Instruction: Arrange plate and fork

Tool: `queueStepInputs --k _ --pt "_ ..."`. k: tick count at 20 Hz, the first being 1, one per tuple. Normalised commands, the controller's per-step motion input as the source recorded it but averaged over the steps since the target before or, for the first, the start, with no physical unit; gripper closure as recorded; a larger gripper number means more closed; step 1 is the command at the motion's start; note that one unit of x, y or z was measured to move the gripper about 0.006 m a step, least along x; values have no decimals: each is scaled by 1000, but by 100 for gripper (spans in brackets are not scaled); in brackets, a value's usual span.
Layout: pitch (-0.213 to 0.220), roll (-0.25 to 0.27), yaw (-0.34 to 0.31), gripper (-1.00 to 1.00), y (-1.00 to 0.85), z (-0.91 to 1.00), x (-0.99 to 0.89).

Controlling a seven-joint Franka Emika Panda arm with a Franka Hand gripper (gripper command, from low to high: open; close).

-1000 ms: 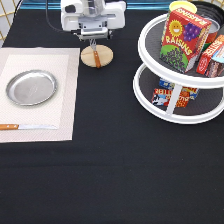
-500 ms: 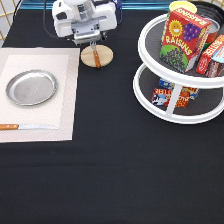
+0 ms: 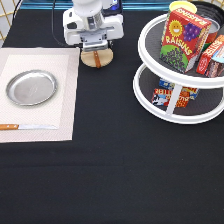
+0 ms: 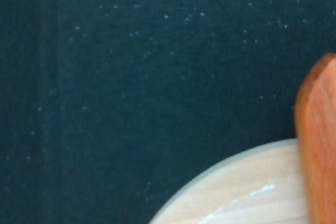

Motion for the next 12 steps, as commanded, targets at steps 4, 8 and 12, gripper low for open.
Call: queueStepInputs --k 4,8,12 --pt "-68 -10 33 -100 -39 -306 -28" --pt "-64 -59 12 -100 23 -309 -115" --pt "-58 -77 28 -100 70 -159 -166"
